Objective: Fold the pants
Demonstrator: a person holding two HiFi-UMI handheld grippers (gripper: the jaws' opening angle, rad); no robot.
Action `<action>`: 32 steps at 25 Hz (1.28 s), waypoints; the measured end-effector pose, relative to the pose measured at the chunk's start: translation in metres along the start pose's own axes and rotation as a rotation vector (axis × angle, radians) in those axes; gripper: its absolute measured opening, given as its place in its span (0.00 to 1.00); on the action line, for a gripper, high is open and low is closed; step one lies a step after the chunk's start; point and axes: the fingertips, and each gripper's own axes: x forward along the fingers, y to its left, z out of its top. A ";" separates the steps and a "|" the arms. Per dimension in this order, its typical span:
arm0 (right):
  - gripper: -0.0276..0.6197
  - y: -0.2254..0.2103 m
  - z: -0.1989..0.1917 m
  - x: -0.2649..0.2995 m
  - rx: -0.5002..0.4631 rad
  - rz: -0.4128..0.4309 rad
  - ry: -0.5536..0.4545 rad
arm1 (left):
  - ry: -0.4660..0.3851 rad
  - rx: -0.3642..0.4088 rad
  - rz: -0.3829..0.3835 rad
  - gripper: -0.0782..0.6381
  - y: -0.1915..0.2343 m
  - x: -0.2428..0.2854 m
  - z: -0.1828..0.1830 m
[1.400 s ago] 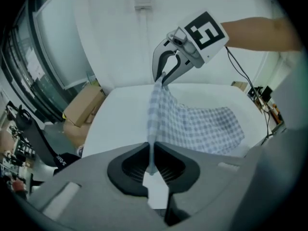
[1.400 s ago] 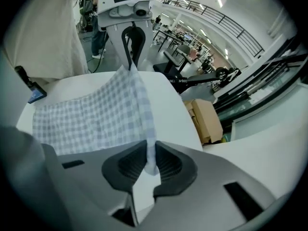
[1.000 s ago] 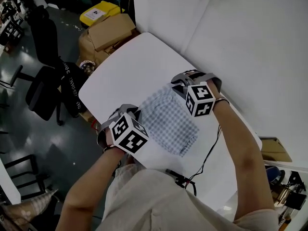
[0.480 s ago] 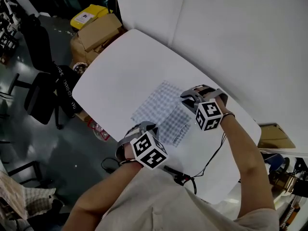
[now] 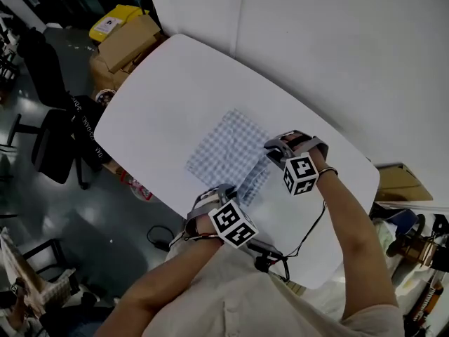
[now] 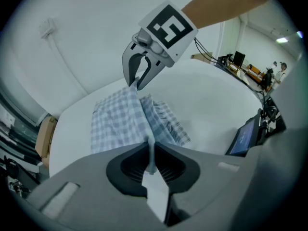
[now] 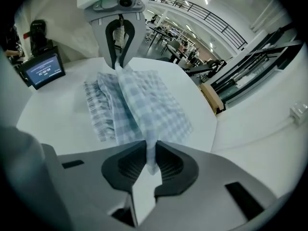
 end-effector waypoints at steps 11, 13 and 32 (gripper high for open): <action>0.26 0.032 -0.011 -0.008 0.018 0.135 0.003 | -0.089 -0.109 -0.134 0.20 -0.035 0.016 0.009; 0.26 0.040 -0.014 -0.013 0.016 0.169 0.016 | -0.123 -0.123 -0.189 0.20 -0.045 0.012 0.013; 0.13 0.046 0.011 0.016 0.569 0.237 0.082 | -0.110 -0.334 -0.176 0.18 -0.029 0.031 -0.006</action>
